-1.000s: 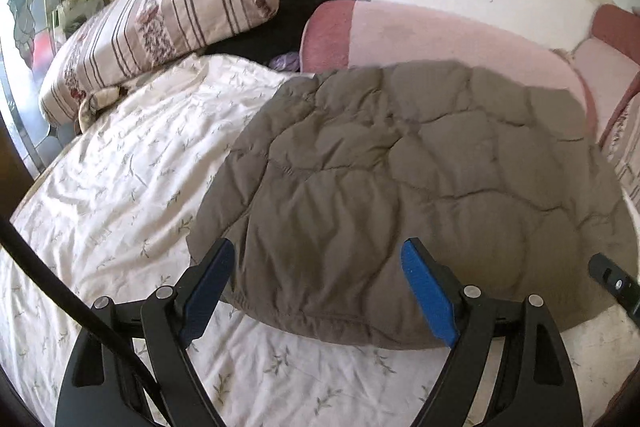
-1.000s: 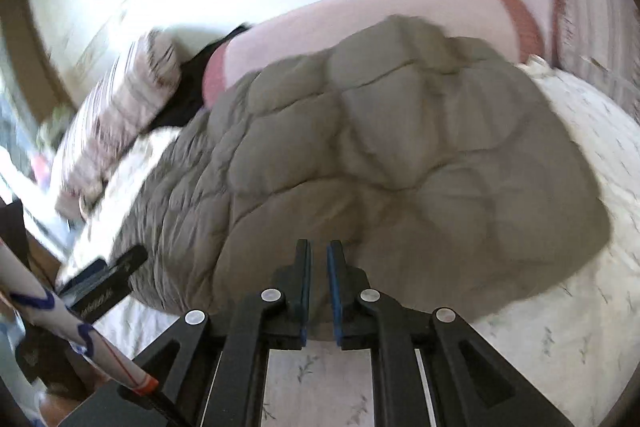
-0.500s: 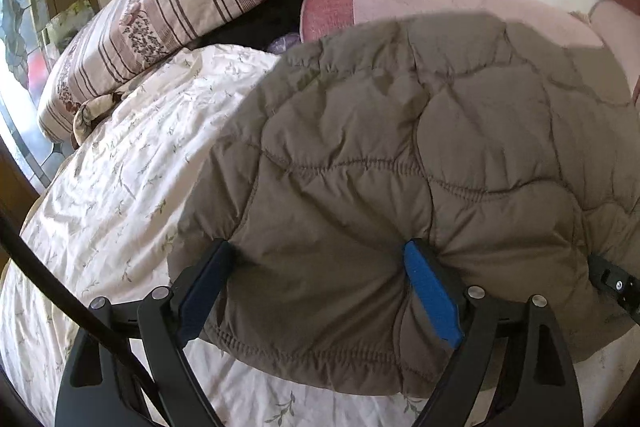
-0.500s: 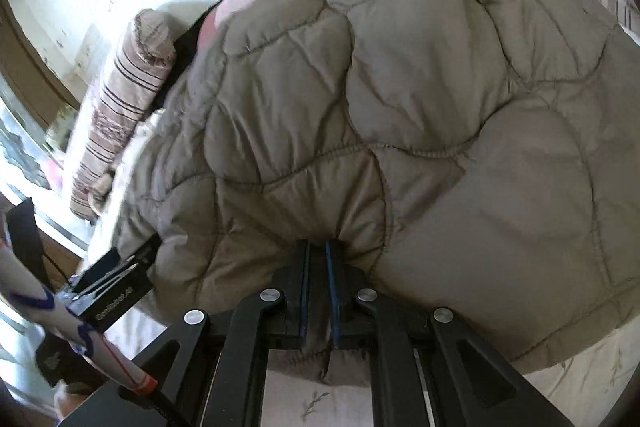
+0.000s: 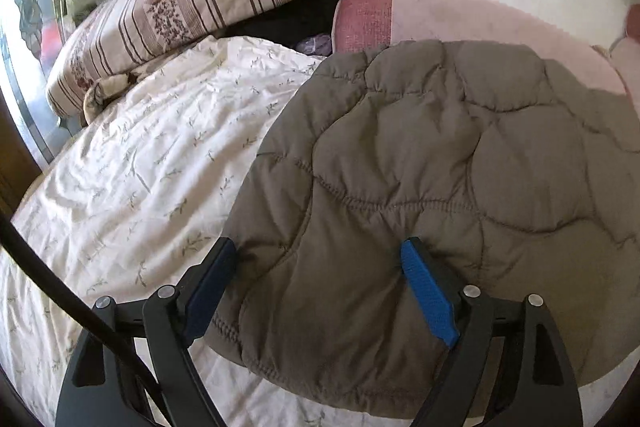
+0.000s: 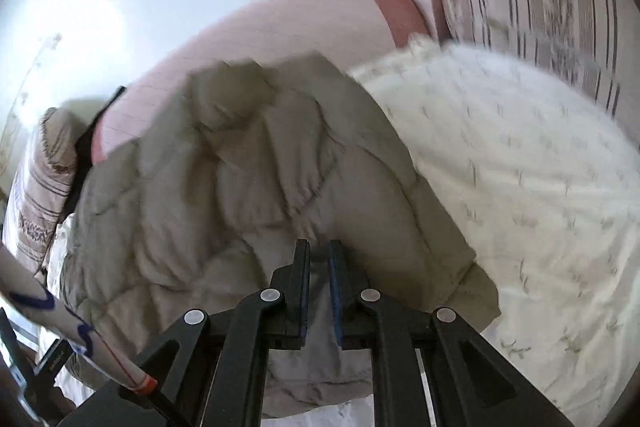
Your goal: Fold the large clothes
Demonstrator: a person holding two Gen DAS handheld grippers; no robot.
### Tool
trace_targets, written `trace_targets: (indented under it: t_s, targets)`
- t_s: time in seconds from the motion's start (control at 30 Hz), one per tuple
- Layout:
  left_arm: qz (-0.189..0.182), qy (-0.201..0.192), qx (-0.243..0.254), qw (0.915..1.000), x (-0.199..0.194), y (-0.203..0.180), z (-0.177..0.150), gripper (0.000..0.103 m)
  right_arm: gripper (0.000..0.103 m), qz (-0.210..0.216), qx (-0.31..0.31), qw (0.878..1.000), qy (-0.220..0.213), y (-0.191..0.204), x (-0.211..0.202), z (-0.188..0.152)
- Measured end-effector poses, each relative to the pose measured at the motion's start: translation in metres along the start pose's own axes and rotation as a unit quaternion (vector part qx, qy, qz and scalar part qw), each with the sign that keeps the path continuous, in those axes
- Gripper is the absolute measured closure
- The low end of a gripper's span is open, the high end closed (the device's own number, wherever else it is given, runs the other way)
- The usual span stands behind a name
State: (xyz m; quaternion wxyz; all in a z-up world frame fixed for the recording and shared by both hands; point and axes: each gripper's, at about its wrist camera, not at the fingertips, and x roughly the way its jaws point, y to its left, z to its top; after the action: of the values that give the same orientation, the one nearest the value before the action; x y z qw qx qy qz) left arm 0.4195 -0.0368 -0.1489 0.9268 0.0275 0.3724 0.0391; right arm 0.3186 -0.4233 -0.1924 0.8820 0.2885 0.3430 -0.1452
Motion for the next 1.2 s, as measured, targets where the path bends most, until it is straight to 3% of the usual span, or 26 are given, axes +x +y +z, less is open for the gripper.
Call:
trace_targets:
  t_s: [0.13,0.27,0.4,0.5,0.67,0.77,0.93,1.07,1.2]
  targets:
    - [0.005,0.004,0.009,0.9999,0.007,-0.004,-0.001,0.018,0.094,0.043,0.064,0.996,0.042,-0.029,0.02,-0.003]
    - [-0.003,0.007,0.0,1.0,0.006,0.0,0.0,0.018,0.094,0.051,0.069,0.995,0.048,-0.031,0.016,-0.001]
    - [-0.014,-0.013,-0.036,0.9992,-0.013,0.012,0.008,0.018,0.092,0.07,0.071,0.995,0.018,-0.034,-0.011,0.01]
    - [0.002,-0.028,-0.051,0.9983,-0.017,0.021,0.011,0.018,0.091,0.036,0.047,0.998,-0.016,-0.033,-0.024,0.015]
    - [-0.017,0.037,-0.082,0.9958,0.013,0.033,0.006,0.018,0.091,0.028,0.059,0.998,0.024,-0.046,-0.008,0.008]
    - [-0.019,0.039,-0.079,0.9959,0.015,0.032,0.006,0.018,0.091,0.035,0.079,0.996,0.035,-0.056,0.002,0.006]
    - [0.0,0.025,-0.061,0.9978,0.01,0.025,0.003,0.018,0.091,0.022,0.065,0.997,0.031,-0.048,-0.002,0.006]
    - [0.019,-0.003,-0.06,0.998,-0.003,0.025,0.008,0.018,0.087,0.008,0.022,1.0,-0.008,-0.027,-0.02,0.01]
    - [0.022,-0.048,-0.056,0.997,-0.026,0.022,0.011,0.018,0.085,0.035,-0.033,0.998,-0.036,0.01,-0.034,0.004]
